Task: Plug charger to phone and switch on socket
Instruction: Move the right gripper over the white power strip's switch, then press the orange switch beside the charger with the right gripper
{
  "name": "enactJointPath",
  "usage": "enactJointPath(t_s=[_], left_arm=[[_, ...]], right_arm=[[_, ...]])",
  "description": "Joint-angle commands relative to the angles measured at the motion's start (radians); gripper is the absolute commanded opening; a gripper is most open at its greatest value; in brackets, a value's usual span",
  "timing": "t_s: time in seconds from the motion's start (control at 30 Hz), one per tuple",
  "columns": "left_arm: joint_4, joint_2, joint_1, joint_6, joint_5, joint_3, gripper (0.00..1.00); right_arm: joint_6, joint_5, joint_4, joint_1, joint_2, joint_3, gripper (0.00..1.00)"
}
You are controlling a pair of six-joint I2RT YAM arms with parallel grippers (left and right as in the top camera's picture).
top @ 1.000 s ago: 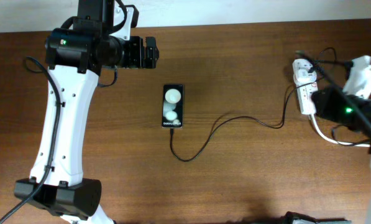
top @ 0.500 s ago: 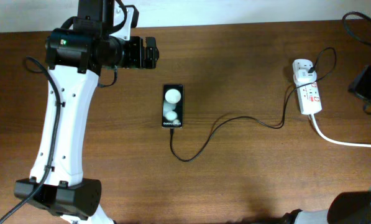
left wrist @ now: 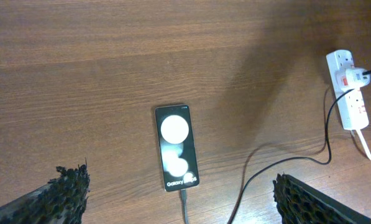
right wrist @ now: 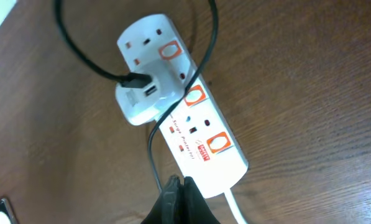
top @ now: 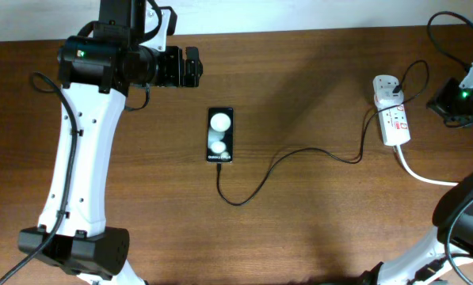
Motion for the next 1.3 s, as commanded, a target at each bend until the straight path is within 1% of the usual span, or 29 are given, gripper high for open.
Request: enactJointPath(t_s=[0.0,0.3,0.43,0.53,0.7,0.9,1.03,1.27], left_arm=[[0.002,-0.027,0.006,0.016,-0.007,0.009,0.99],[0.001,-0.027,0.006,0.016,-0.007,0.009,0.99],[0.001,-0.027,0.006,0.016,-0.007,0.009,0.99],[0.001,-0.027,0.006,0.016,-0.007,0.009,0.99],[0.001,-0.027,0.006,0.016,-0.007,0.009,0.99],[0.002,-0.027,0.006,0.016,-0.007,0.009,0.99],[0.001,-0.027,0.006,0.016,-0.007,0.009,0.99],[0.002,-0.027,0.006,0.016,-0.007,0.009,0.99]], right_arm=[[0.016,-0.042,0.026,-0.031,0.048,0.016,0.04],[0.014,-0.06,0.107,-0.032,0.149,0.014,0.04],[0.051,-0.072,0.175,-0.031,0.198,0.012,0.04],[0.055,-0.087,0.214,-0.013,0.216,0.012,0.04],[0.122,-0.083,0.275,0.036,0.269,0.012,0.04],[0.122,-0.085,0.319,0.061,0.32,0.012,0.04],[0.122,-0.086,0.317,0.068,0.327,0.012,0.04],[0.122,-0.082,0.246,0.086,0.327,0.012,0.04]])
